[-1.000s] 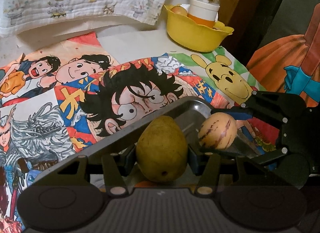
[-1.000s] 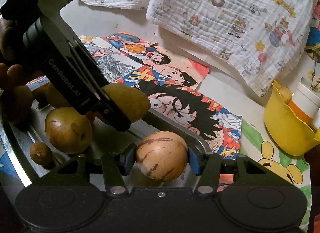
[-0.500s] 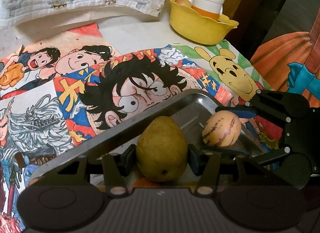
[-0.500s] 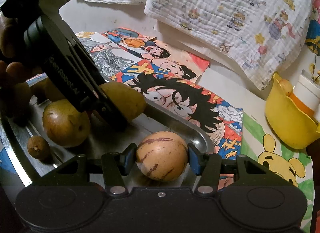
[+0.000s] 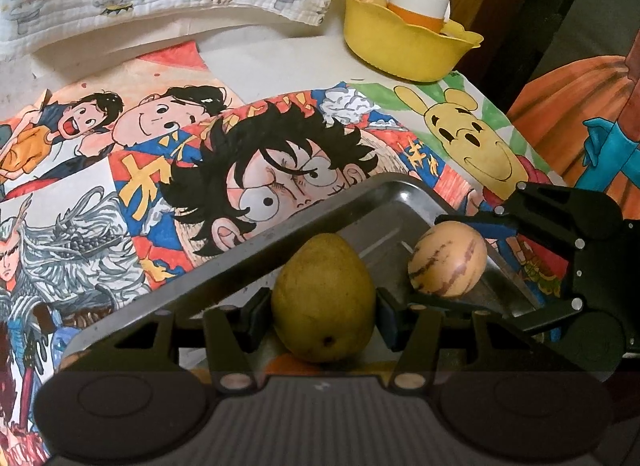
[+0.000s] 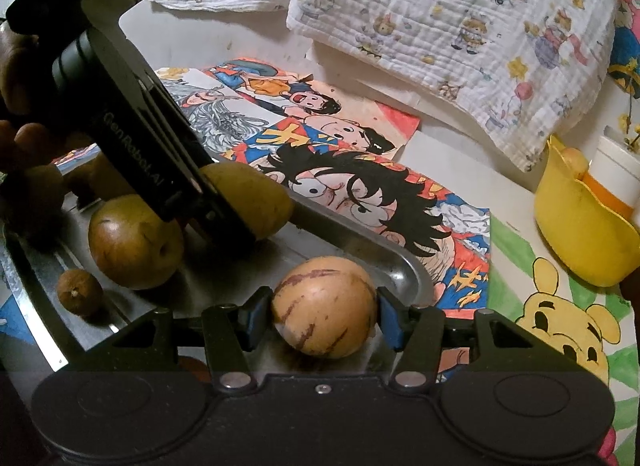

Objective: Organize fruits
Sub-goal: 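Carry the pear and striped fruit over the metal tray, then lower pear and striped fruit into the tray and open both tools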

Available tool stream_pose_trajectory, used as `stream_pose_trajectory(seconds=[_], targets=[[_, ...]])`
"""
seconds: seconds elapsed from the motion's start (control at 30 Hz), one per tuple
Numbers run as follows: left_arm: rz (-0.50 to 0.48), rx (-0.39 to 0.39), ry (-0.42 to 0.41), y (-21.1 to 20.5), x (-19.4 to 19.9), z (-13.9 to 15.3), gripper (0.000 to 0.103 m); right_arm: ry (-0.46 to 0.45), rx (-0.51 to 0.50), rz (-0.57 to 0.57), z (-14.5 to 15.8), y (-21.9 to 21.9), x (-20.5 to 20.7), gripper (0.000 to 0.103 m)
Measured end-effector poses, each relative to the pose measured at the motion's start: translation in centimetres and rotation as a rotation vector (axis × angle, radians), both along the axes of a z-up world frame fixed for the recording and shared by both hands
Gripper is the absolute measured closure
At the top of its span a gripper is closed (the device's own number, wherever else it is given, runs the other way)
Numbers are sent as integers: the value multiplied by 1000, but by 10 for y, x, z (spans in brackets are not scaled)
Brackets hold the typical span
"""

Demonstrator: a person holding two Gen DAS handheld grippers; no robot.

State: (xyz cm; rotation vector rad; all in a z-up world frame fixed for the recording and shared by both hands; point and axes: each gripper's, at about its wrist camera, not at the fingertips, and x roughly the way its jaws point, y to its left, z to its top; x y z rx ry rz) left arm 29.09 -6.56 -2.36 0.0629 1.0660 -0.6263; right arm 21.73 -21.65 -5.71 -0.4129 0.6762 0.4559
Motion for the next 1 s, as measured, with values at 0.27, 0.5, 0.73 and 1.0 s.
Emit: stream_pose_trajectory(seconds=[0.27,0.5,0.73,1.0], targets=[[10,-14,-11,7,-8,6,42,2,41,-11,1,-5,-2,44],[31,-32,-51,12,-19,18,33,-10,72,-17,4,-7,-9,38],[57,-44,-105,16,-35,28,21,-41,109,-39,12,-11,-19,30],[105,-61,-186,25,-54,41,7,-76,131,-39,21,-12,-32,19]])
